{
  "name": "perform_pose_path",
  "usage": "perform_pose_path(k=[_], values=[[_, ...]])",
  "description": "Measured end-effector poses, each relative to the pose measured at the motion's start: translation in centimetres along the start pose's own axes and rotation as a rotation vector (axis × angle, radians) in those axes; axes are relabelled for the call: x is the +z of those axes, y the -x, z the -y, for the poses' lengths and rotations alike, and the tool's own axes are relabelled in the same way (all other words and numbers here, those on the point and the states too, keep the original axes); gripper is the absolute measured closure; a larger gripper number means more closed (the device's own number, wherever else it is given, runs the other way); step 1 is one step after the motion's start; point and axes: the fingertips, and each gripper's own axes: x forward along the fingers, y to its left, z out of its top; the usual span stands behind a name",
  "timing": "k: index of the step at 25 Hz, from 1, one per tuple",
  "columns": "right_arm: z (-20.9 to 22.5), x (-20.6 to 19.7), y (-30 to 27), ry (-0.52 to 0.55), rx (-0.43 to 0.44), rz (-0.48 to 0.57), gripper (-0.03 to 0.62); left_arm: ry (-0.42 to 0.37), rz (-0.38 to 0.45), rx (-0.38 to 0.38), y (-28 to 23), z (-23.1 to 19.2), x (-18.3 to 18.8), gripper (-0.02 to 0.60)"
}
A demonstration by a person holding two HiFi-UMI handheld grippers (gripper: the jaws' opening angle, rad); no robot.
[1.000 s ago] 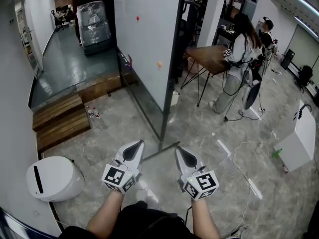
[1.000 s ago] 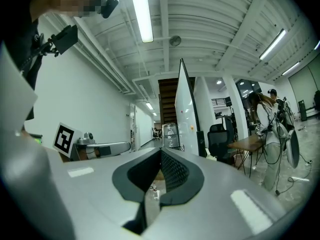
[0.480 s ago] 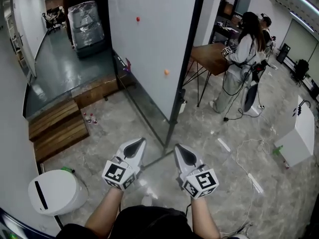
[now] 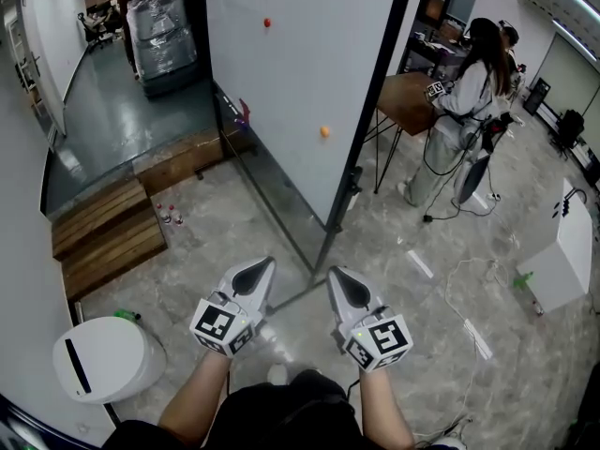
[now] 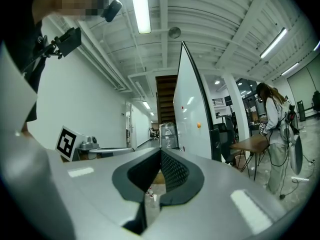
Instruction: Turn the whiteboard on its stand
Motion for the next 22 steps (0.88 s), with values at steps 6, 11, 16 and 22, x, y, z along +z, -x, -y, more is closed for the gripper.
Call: perform_pose_path(k=[6, 11, 16, 22], values=[[1.5, 0.4, -0.6, -0.001, 0.012, 0.011, 0.586, -0.011, -0.001, 0.026, -0.6, -0.3, -0.3, 0.578], [3.1, 1.6, -1.1, 0.007, 0.051, 0.025, 0.586, -0.014, 0.003, 0.063, -1.8, -0.2, 0.2, 0.578], [5.0, 2.0, -1.3, 0.007, 0.081, 0.025, 0.586, -0.014, 0.009, 0.096, -3.5, 0.3, 0.4, 0.578], [8.1, 1.3, -1.8, -0.002, 0.074, -0.012, 0.586, -0.004, 0.017, 0.116, -5.3, 1.0, 0.7, 0.578]])
